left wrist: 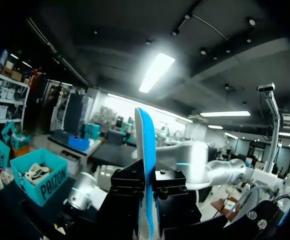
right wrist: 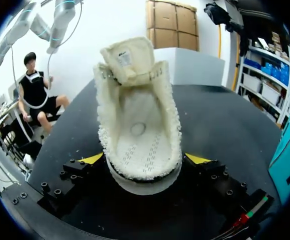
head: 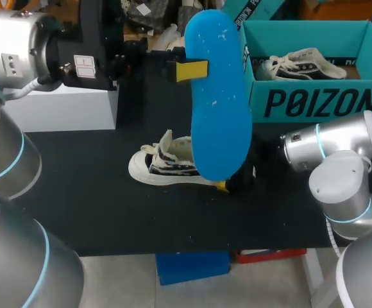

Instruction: Take the shoe out of the shoebox, open the shoe tongue, remove and reinsert the insole, then place the shoe into the shoebox

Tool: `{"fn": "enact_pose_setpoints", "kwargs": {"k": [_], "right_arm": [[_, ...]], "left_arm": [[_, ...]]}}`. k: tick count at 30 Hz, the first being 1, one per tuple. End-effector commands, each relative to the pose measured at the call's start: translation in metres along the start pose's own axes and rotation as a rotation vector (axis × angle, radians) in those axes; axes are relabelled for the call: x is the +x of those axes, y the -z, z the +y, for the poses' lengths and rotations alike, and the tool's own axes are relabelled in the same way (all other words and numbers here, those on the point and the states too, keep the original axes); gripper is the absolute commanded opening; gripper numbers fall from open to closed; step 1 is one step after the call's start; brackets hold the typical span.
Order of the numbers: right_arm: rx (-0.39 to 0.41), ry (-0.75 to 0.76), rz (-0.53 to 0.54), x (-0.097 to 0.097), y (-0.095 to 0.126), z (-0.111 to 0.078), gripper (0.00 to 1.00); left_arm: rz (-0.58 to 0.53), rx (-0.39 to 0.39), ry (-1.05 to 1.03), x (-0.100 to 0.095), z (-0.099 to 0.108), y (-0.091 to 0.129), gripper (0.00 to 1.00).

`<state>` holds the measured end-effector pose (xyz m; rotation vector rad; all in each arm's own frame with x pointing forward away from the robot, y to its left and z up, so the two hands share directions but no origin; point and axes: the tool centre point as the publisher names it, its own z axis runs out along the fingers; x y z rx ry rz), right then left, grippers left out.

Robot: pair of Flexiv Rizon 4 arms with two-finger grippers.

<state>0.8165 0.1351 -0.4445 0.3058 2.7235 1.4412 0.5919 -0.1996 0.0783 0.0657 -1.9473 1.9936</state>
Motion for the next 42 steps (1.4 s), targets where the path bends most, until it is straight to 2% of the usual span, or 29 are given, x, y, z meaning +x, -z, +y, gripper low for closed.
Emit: {"fn": "enact_pose_setpoints", "kwargs": {"k": [1, 11, 12, 17, 24, 31, 42], "right_arm": [[0.103, -0.013, 0.011, 0.001, 0.012, 0.001, 1.00], [0.362, -0.024, 0.013, 0.002, 0.026, 0.006, 1.00], [0.412, -0.023, 0.018, 0.001, 0.027, 0.008, 1.00], [0.528, -0.001, 0.036, -0.002, 0.024, 0.017, 1.00], [0.740, 0.053, 0.082, -0.003, 0.019, 0.028, 1.00], [0.849, 0.081, 0.058, -0.001, 0.014, 0.033, 1.00], [0.859, 0.090, 0.034, 0.013, 0.001, 0.033, 1.00]], "left_arm": [[-0.002, -0.001, 0.002, 0.001, 0.002, 0.000, 0.00], [-0.002, -0.001, 0.002, 0.001, 0.002, 0.000, 0.00], [-0.002, -0.001, 0.002, 0.001, 0.002, 0.000, 0.00], [-0.002, -0.001, 0.002, 0.001, 0.002, 0.000, 0.00], [-0.002, -0.001, 0.002, 0.001, 0.002, 0.000, 0.00], [-0.002, -0.001, 0.002, 0.001, 0.002, 0.000, 0.00], [-0.002, -0.001, 0.002, 0.001, 0.002, 0.000, 0.00]]}}
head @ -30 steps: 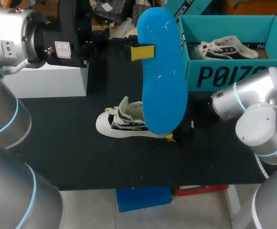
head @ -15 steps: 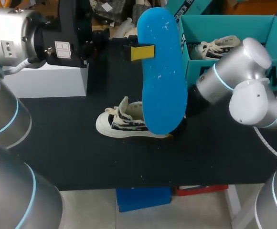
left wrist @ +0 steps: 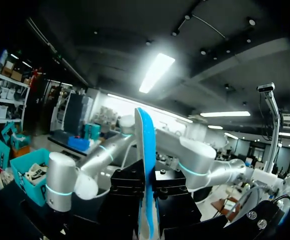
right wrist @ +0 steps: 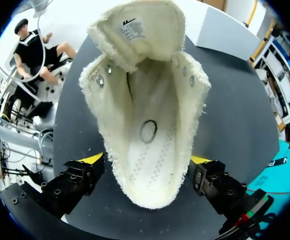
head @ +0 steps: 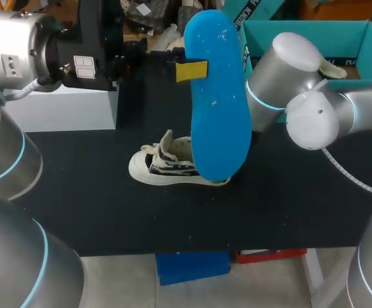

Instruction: Take the shoe out of the shoebox, open the shoe tongue, remove and reinsert the insole, then place the shoe into the shoebox

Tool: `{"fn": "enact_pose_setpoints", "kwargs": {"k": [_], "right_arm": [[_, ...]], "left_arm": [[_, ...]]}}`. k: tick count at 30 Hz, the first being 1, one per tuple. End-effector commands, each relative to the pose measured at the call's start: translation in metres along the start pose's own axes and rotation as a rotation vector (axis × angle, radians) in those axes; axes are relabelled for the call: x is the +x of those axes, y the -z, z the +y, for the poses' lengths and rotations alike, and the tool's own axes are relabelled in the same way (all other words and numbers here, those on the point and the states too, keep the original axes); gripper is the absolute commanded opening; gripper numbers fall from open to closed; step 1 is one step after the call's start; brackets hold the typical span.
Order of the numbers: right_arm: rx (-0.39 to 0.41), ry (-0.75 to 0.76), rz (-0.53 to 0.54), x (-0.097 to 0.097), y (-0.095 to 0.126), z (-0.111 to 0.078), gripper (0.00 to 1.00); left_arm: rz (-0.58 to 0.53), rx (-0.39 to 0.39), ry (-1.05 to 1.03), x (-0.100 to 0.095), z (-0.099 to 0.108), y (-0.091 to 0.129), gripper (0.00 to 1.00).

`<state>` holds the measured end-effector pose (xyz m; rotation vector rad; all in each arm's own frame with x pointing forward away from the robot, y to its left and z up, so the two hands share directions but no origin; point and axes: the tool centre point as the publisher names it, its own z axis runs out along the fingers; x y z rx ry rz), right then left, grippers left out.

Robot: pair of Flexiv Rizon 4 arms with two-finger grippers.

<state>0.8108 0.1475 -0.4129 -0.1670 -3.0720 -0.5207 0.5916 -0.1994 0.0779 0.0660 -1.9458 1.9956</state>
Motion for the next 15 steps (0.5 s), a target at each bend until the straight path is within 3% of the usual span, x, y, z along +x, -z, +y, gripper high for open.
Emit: {"fn": "enact_pose_setpoints", "kwargs": {"k": [1, 15], "right_arm": [[0.223, -0.001, -0.004, 0.003, -0.007, 0.006, 1.00], [0.230, 0.004, -0.005, 0.001, -0.020, 0.006, 1.00]], "left_arm": [[-0.002, -0.002, 0.002, 0.001, 0.001, -0.001, 0.00], [-0.002, -0.002, 0.002, 0.001, 0.001, -0.001, 0.00]]}}
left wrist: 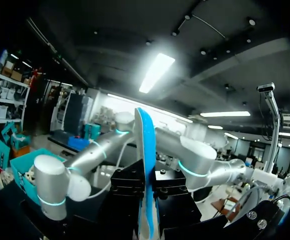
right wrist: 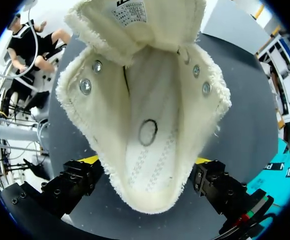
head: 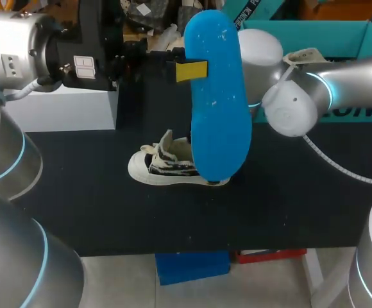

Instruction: Take the shoe out of the shoebox, open the shoe tongue, remove and reinsert the insole, then place the shoe into the shoebox

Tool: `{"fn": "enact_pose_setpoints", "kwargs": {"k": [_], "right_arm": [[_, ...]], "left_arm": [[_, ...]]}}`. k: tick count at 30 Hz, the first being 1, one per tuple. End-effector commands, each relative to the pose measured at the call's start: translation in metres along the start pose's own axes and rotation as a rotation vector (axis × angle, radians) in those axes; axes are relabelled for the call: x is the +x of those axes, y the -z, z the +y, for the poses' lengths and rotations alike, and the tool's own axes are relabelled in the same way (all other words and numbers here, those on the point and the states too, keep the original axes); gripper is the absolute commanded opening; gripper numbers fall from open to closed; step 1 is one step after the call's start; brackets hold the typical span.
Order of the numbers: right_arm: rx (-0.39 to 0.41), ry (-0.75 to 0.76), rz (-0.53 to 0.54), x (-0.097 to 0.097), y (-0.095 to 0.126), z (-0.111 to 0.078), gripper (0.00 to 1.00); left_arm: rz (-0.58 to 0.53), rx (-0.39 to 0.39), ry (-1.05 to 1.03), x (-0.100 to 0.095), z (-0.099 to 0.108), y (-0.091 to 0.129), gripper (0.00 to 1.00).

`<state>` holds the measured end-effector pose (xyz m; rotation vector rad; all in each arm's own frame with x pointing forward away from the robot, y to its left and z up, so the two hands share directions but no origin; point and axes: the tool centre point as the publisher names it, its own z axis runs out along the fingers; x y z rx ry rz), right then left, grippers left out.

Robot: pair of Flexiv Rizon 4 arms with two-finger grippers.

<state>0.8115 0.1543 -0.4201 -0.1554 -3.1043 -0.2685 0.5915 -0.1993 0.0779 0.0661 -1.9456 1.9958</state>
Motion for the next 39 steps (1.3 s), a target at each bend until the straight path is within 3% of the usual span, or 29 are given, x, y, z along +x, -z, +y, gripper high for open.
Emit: {"fn": "enact_pose_setpoints", "kwargs": {"k": [1, 11, 21, 26, 39], "right_arm": [[0.067, -0.002, 0.003, 0.002, -0.011, 0.004, 1.00], [0.066, -0.004, 0.007, 0.003, -0.012, 0.003, 1.00], [-0.035, -0.031, -0.017, 0.006, -0.006, -0.004, 1.00], [-0.172, -0.068, -0.056, 0.009, -0.006, -0.010, 1.00], [-0.401, -0.090, -0.139, 0.001, -0.006, -0.016, 1.00]], "left_arm": [[-0.002, -0.003, 0.002, 0.001, 0.001, -0.001, 0.00], [-0.002, -0.003, 0.002, 0.001, 0.001, -0.001, 0.00], [-0.002, -0.003, 0.002, 0.001, 0.001, -0.001, 0.00], [-0.002, -0.003, 0.002, 0.001, 0.001, -0.001, 0.00], [-0.002, -0.003, 0.002, 0.001, 0.001, -0.001, 0.00]]}}
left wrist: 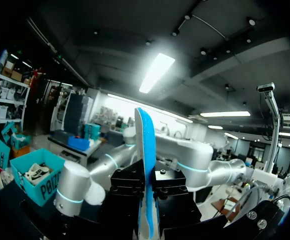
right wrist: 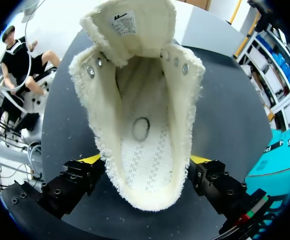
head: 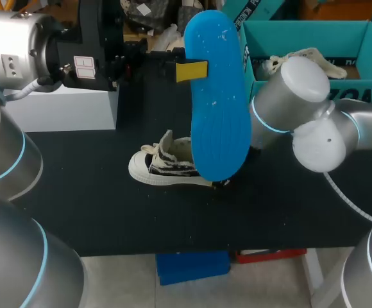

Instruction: Take the shoe out of the shoebox, open the shoe tongue, remove and reinsert the insole, then place the shoe into the shoebox

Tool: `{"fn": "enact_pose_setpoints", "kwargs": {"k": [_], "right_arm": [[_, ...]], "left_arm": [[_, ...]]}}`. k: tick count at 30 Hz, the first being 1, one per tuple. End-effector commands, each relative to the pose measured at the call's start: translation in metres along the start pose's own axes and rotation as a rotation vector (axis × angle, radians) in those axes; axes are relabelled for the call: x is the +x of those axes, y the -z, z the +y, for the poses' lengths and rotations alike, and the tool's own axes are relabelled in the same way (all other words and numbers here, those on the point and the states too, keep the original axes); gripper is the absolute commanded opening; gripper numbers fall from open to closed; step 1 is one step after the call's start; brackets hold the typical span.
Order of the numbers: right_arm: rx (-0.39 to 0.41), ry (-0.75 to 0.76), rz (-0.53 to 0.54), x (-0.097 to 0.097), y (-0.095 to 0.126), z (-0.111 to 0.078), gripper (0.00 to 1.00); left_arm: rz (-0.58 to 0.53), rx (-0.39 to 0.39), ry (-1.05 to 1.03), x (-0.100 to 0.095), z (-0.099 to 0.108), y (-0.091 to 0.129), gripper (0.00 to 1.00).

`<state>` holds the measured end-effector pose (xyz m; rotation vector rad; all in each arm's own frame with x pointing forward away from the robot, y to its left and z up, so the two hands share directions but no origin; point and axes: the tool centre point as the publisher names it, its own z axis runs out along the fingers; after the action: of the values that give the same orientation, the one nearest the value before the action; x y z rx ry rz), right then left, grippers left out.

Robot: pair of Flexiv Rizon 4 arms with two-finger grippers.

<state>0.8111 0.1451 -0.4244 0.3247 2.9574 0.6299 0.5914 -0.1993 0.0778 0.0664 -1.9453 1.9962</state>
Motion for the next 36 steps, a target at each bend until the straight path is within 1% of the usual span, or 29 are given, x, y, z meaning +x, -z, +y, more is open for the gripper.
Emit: {"fn": "enact_pose_setpoints", "kwargs": {"k": [1, 6, 8, 13, 18, 24, 36], "right_arm": [[-0.178, 0.002, -0.018, 0.000, -0.003, -0.007, 1.00], [-0.267, 0.011, -0.014, -0.007, -0.007, -0.009, 1.00], [-0.316, 0.017, -0.013, -0.010, -0.008, -0.010, 1.00], [-0.375, 0.025, 0.002, -0.016, -0.007, -0.012, 1.00], [-0.421, 0.017, -0.004, -0.021, -0.007, -0.017, 1.00], [-0.479, 0.010, -0.007, -0.021, -0.009, -0.021, 1.00], [-0.549, 0.044, 0.035, -0.025, -0.016, -0.023, 1.00]], "left_arm": [[-0.002, -0.003, 0.002, 0.000, 0.001, -0.001, 0.00], [-0.002, -0.003, 0.002, 0.000, 0.001, -0.001, 0.00], [-0.002, -0.003, 0.002, 0.000, 0.001, -0.001, 0.00], [-0.002, -0.003, 0.002, 0.000, 0.001, -0.001, 0.00], [-0.002, -0.003, 0.002, 0.000, 0.001, -0.001, 0.00], [-0.002, -0.003, 0.002, 0.000, 0.001, -0.001, 0.00], [-0.002, -0.003, 0.002, 0.000, 0.001, -0.001, 0.00]]}}
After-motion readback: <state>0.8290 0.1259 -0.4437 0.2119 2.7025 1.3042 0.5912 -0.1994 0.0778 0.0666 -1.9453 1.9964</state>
